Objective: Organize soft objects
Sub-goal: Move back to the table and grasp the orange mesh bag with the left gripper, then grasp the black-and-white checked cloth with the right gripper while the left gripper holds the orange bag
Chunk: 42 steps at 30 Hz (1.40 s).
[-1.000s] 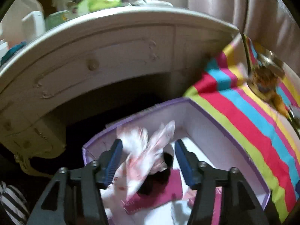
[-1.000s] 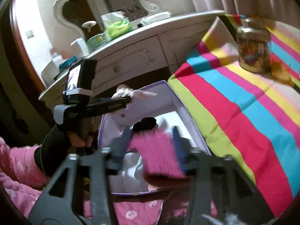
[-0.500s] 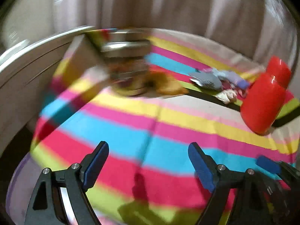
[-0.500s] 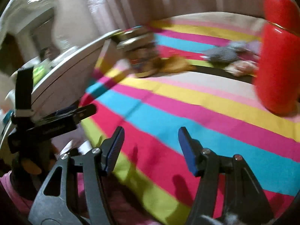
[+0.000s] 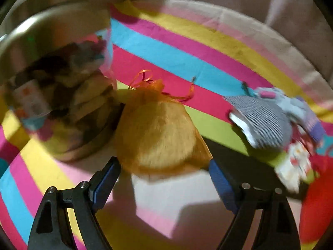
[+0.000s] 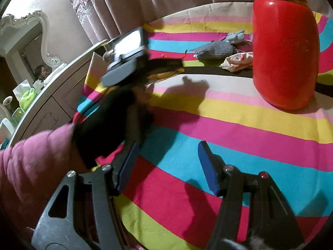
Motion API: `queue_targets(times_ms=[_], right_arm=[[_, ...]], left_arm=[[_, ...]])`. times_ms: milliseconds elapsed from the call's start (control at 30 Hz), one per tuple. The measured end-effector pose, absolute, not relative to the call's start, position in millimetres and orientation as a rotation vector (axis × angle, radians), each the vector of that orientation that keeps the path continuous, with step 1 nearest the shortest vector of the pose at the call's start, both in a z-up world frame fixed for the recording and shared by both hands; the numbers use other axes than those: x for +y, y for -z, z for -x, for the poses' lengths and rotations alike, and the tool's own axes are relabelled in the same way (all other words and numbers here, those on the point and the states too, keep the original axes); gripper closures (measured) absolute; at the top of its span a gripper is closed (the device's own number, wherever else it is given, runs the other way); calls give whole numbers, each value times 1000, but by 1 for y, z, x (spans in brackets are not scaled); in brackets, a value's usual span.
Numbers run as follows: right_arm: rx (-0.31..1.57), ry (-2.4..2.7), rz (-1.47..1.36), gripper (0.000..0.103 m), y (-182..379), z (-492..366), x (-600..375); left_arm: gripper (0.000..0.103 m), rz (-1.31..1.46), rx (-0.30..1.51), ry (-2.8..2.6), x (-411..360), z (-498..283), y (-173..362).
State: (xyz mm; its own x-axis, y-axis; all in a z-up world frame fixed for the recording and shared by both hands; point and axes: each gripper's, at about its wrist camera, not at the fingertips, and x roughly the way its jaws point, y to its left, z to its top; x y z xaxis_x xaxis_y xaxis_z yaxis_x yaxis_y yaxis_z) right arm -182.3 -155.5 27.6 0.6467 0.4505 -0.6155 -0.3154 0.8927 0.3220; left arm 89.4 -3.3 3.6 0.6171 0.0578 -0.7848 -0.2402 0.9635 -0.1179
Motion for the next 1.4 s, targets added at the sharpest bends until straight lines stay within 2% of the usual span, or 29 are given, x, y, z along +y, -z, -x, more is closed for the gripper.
queue_targets(times_ms=[133,200,267,333,367,600,767,867,1000,1233,1267,1300,1333,1400], right_arm=[[774,-451,-225,39,-21,178,-157],[790,-453,-240,39,-17,175,-157],[807,-453,-243,39,-13,174,-156],[816,-459,-243,39,-12,175,-155],[813,-461,-242,39,-14,176,-154],[742,-423,-143,39,-32,160,-156],[720,-352,-54,35,-47,101,-145],[681,-306,21,32,-57,52,-126],[701,-242,181,24,-53,-14,-99],[823,-93,490,23,-4,-97,-76],[825,-82,491,29,-2,-100,-81],[821,-81,466,44,-5,-100,-85],[804,-86,401,96,-14,-95,-94],[707,-189,190,94,-45,-65,-113]], left_arm=[[13,286,907,-234,3,-114,-2],[0,265,929,-229,0,-121,1],[0,155,968,-216,-12,-126,4],[8,141,970,-168,-14,-120,2],[23,127,953,-136,-14,-114,-1],[23,173,906,50,11,-7,-16],[23,180,833,30,44,71,-11],[23,332,826,8,71,78,-8],[22,302,837,-2,69,78,-3],[20,327,830,31,67,66,1],[20,329,830,32,69,67,1],[20,327,830,31,69,67,2],[20,326,831,32,69,67,1],[19,327,831,33,65,61,2]])
